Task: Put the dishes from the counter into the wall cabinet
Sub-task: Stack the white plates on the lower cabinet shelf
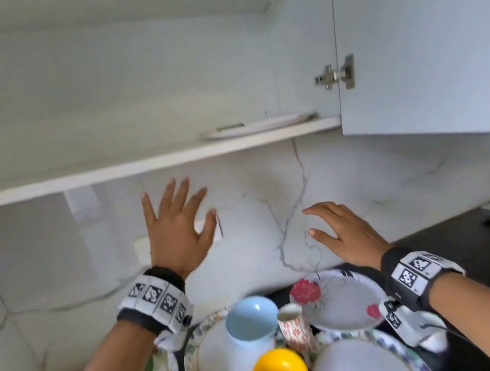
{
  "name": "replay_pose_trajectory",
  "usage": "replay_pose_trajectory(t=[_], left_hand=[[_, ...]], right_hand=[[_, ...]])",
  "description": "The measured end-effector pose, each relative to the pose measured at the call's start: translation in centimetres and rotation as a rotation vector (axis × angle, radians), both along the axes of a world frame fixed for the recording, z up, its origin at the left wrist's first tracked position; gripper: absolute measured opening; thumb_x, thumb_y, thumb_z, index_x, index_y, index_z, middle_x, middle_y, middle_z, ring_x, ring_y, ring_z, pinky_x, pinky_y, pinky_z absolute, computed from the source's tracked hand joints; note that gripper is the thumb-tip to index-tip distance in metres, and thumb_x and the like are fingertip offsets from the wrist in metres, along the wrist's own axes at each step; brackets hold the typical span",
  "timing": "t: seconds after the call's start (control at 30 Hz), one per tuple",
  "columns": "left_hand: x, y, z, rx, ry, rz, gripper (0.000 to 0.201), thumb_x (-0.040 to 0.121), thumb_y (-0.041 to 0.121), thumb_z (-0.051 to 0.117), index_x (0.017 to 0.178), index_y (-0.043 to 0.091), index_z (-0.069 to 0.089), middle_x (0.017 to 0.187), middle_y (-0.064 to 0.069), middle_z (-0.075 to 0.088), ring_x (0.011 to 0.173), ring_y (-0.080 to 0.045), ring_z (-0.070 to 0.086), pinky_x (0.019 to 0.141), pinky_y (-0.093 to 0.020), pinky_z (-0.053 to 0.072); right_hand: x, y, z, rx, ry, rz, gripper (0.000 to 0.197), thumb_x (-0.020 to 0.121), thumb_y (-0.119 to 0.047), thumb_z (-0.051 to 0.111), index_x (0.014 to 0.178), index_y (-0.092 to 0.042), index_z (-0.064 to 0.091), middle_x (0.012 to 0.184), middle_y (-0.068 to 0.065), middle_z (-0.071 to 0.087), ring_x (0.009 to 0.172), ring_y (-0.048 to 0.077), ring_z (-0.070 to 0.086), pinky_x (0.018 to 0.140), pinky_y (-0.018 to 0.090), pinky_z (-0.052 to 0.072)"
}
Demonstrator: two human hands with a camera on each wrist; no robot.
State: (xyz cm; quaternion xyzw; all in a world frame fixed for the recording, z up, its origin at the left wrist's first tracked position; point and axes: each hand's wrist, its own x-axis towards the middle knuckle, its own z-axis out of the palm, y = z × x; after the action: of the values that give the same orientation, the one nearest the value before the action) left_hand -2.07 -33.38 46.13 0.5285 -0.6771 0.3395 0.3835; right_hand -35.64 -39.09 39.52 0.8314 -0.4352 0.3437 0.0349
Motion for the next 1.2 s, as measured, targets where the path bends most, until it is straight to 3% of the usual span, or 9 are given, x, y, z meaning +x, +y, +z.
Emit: replay_pose_trajectory(t=[0.23, 0.37, 0.47, 0.63, 0.83, 0.97, 1.03, 1.13, 1.2], left_hand=[[-4.2, 5.5, -22.9, 0.695, 0.041, -0.131, 0.038, 0.080, 0.057, 0.049, 0.105, 0.037, 0.070, 0.130, 0.004, 0.063, 0.125, -0.024, 0.055, 0.111, -0.052, 0.028], [-4.3, 9.3, -30.5, 0.942, 0.107, -0.094, 0.042, 0.076, 0.059, 0.046, 0.105, 0.038, 0.068, 0.127, 0.009, 0.063, 0.117, -0.021, 0.057, 0.094, -0.042, 0.048], [-4.2, 11.4, -33.3, 1.106, 0.088, -0.037, 0.054, 0.079, 0.066, 0.045, 0.125, 0.040, 0.057, 0.143, 0.012, 0.047, 0.131, -0.017, 0.043, 0.101, -0.038, 0.042], [-3.8, 13.1, -35.9, 1.353, 0.095, 0.035, 0.079, 0.078, 0.076, 0.050, 0.146, 0.039, 0.034, 0.158, 0.006, 0.025, 0.145, -0.019, 0.023, 0.114, -0.041, 0.029], [-3.4, 14.1, -37.1, 1.418, 0.084, 0.038, 0.084, 0.076, 0.070, 0.060, 0.148, 0.037, 0.031, 0.160, 0.003, 0.019, 0.146, -0.022, 0.019, 0.112, -0.046, 0.031], [-3.4, 13.9, -37.3, 1.417, 0.096, 0.039, 0.084, 0.075, 0.070, 0.062, 0.147, 0.035, 0.034, 0.160, 0.002, 0.022, 0.145, -0.024, 0.021, 0.111, -0.048, 0.033], [-3.4, 13.9, -37.4, 1.424, 0.097, 0.037, 0.084, 0.075, 0.069, 0.063, 0.147, 0.035, 0.034, 0.160, 0.002, 0.022, 0.145, -0.024, 0.021, 0.111, -0.049, 0.033], [-3.3, 13.9, -37.5, 1.427, 0.109, 0.038, 0.083, 0.076, 0.069, 0.063, 0.146, 0.035, 0.034, 0.160, 0.002, 0.022, 0.146, -0.025, 0.020, 0.111, -0.051, 0.032], [-3.3, 14.0, -37.6, 1.428, 0.108, 0.035, 0.083, 0.076, 0.069, 0.063, 0.147, 0.036, 0.034, 0.160, 0.002, 0.022, 0.146, -0.025, 0.020, 0.111, -0.052, 0.032]], right_hand=[[-1.6, 6.3, -15.5, 0.214, 0.051, -0.009, 0.042, 0.096, -0.049, 0.047, 0.135, -0.034, 0.049, 0.131, -0.010, 0.055, 0.118, 0.012, 0.053, 0.094, 0.031, 0.046], [-2.3, 9.7, -23.1, 0.409, 0.189, -0.111, 0.054, 0.092, -0.061, 0.035, 0.141, -0.038, 0.042, 0.144, -0.011, 0.048, 0.130, 0.015, 0.047, 0.102, 0.038, 0.043], [-2.4, 11.5, -26.9, 0.605, 0.291, -0.201, 0.072, 0.084, -0.070, 0.024, 0.149, -0.039, 0.031, 0.161, -0.006, 0.027, 0.148, 0.018, 0.023, 0.115, 0.045, 0.029], [-2.5, 14.2, -31.5, 0.818, 0.403, -0.294, 0.073, 0.091, -0.074, 0.029, 0.154, -0.042, 0.012, 0.167, -0.004, 0.002, 0.153, 0.021, 0.003, 0.120, 0.053, 0.014], [-2.2, 17.7, -33.3, 0.797, 0.507, -0.297, 0.109, 0.060, -0.096, 0.001, 0.155, -0.043, -0.005, 0.165, 0.000, -0.017, 0.153, 0.024, -0.010, 0.122, 0.052, 0.001], [-2.3, 20.2, -33.9, 0.749, 0.500, -0.303, 0.105, 0.066, -0.095, 0.008, 0.155, -0.042, -0.002, 0.165, 0.001, -0.013, 0.153, 0.025, -0.007, 0.121, 0.051, 0.004], [-2.6, 21.2, -34.5, 0.714, 0.477, -0.302, 0.098, 0.075, -0.091, 0.026, 0.156, -0.041, 0.002, 0.166, 0.002, -0.008, 0.153, 0.027, -0.003, 0.120, 0.052, 0.007], [-3.3, 22.6, -35.2, 0.647, 0.524, -0.300, 0.090, 0.082, -0.063, 0.054, 0.156, -0.039, 0.008, 0.166, 0.005, 0.008, 0.151, 0.032, 0.015, 0.117, 0.054, 0.024], [-3.5, 23.4, -35.0, 0.621, 0.497, -0.297, 0.087, 0.077, -0.039, 0.072, 0.153, -0.037, 0.028, 0.160, 0.007, 0.032, 0.142, 0.032, 0.039, 0.106, 0.055, 0.042]])
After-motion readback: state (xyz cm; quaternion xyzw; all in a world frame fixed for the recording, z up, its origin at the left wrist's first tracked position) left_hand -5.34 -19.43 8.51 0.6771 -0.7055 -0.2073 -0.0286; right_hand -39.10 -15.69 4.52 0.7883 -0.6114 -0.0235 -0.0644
